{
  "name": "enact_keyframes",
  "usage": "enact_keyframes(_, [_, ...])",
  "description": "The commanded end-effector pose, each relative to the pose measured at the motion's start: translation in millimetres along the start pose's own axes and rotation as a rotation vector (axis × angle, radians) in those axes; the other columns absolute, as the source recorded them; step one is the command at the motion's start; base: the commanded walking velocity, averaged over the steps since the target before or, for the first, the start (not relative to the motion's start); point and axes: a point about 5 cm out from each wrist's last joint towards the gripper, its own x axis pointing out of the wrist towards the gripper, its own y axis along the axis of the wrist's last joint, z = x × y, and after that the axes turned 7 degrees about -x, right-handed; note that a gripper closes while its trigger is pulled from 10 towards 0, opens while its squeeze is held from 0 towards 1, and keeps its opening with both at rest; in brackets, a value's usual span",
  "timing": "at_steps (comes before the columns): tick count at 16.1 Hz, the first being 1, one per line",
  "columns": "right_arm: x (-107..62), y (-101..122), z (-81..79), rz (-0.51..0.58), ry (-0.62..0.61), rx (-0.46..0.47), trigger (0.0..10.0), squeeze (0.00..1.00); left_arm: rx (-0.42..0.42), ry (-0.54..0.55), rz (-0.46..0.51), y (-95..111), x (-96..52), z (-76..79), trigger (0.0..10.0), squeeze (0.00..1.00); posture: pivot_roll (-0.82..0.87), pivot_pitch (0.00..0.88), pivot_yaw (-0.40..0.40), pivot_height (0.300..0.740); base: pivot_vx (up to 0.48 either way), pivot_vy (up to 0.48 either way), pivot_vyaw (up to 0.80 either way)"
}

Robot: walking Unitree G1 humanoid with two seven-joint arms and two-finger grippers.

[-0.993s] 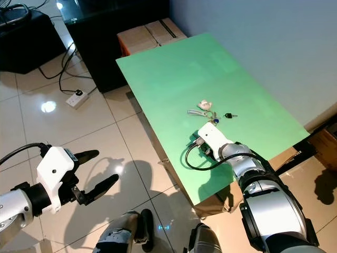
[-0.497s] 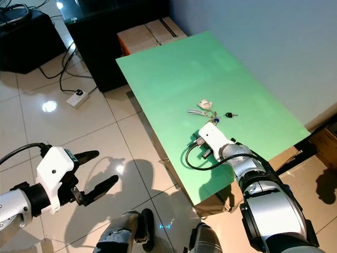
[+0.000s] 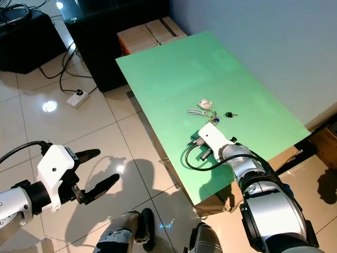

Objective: Hang keys on a hook

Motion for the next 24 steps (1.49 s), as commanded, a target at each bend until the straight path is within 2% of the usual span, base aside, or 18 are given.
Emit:
enact_keyframes(1, [0.1,-9,-8.7,-0.022,0.019,0.017,0.0,0.00,0.001,-0.013,0.002,1,-1.7,3.5,10.0,0.00,0.27,0.253,0.079,0.718,0.000,0.000,0.00])
enact_keyframes(7, [-2.1,-11,-2.5,-0.017,-0.020,0.031,0.0,0.00,0.003,-0.001,0.019,4,2.7,-1.2,10.0,0.00,0.26,0.227,0.086,0.718,0.000,0.000,0.00])
enact_keyframes(9, [-4.7,-12,2.8,0.006,-0.050,0.050,0.0,0.00,-0.013,0.009,0.047,4,8.4,-2.9,10.0,0.00,0.22,0.192,0.079,0.718,0.000,0.000,0.00])
enact_keyframes(10, [-6.4,-12,5.9,0.025,-0.069,0.058,0.0,0.00,-0.022,0.020,0.064,3,12.8,-4.1,10.0,0.00,0.20,0.179,0.076,0.718,0.000,0.000,0.00])
enact_keyframes(12, [-8.3,-4,9.6,0.105,-0.104,0.031,0.0,0.00,-0.051,0.060,0.120,3,30.8,-12.3,10.0,0.00,0.10,0.103,0.064,0.718,0.000,0.000,0.00])
enact_keyframes(13, [-8.4,-2,9.9,0.125,-0.113,0.031,0.0,0.00,-0.056,0.069,0.130,4,34.1,-14.8,10.0,0.00,0.10,0.103,0.064,0.718,0.000,0.000,0.00])
enact_keyframes(16, [-13.6,4,7.1,0.248,-0.209,0.062,0.0,0.00,-0.092,0.164,0.192,3,62.0,-30.3,10.0,0.00,-0.01,0.000,0.058,0.718,0.000,0.000,0.00])
enact_keyframes(21, [-35.0,7,-2.5,0.369,-0.426,0.163,0.0,0.00,-0.109,0.222,0.227,-3,77.7,-32.3,10.0,0.00,-0.09,0.000,0.079,0.718,0.000,0.000,0.00])
enact_keyframes(22, [-51.2,17,-6.9,0.436,-0.520,0.235,0.0,0.00,-0.123,0.248,0.252,-4,79.7,-30.2,10.0,0.00,-0.11,0.000,0.083,0.718,0.000,0.000,0.00])
enact_keyframes(24, [-64.1,28,-13.2,0.497,-0.564,0.274,0.0,0.00,-0.138,0.267,0.274,-6,82.0,-25.8,10.0,0.00,-0.13,0.000,0.083,0.718,0.000,0.000,0.00])
